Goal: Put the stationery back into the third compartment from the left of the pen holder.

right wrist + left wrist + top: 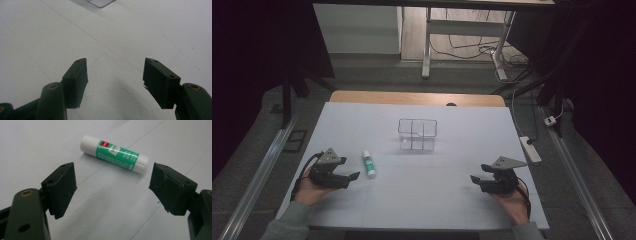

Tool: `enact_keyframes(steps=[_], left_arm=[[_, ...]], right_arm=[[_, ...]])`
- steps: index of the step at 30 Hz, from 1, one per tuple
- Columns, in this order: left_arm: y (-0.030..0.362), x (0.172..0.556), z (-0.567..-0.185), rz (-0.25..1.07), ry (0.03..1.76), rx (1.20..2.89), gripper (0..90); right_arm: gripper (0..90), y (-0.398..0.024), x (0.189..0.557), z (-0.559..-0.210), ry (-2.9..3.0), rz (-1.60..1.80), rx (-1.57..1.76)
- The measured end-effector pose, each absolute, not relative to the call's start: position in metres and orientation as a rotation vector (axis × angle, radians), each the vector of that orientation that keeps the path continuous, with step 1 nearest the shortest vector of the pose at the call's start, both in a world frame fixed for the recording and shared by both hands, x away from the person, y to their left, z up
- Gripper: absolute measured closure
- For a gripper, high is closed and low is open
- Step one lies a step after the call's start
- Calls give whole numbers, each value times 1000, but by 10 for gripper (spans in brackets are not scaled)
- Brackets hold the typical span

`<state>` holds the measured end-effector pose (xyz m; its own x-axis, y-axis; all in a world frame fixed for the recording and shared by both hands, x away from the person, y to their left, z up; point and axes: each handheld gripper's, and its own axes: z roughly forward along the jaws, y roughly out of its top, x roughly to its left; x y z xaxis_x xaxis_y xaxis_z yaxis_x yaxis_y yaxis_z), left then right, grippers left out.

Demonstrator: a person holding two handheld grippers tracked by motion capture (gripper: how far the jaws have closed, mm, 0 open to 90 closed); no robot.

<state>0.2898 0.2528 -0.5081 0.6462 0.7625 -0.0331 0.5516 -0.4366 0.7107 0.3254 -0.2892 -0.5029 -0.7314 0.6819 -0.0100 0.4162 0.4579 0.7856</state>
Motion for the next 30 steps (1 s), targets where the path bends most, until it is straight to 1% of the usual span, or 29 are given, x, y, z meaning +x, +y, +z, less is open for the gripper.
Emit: enact_keyframes(steps=[3, 8, 15, 20, 28, 30], left_arm=[[251, 293, -500, 388, 974, 2178, 226], [245, 302, -485, 427, 812, 2302, 239], [237, 317, -476, 435, 682, 2435, 250], [230, 331, -475, 405, 767, 2470, 254], [223, 345, -469, 343, 931, 2445, 248], [222, 350, -468, 300, 1017, 2419, 247]], right_arm=[[359, -291, 325, -502, 2376, 1162, 945], [359, -292, 326, -502, 2381, 1157, 947], [357, -291, 327, -505, 2390, 1137, 945], [356, -290, 327, -506, 2393, 1112, 946], [356, -291, 327, -505, 2396, 1112, 950], [356, -291, 327, -505, 2391, 1116, 955]])
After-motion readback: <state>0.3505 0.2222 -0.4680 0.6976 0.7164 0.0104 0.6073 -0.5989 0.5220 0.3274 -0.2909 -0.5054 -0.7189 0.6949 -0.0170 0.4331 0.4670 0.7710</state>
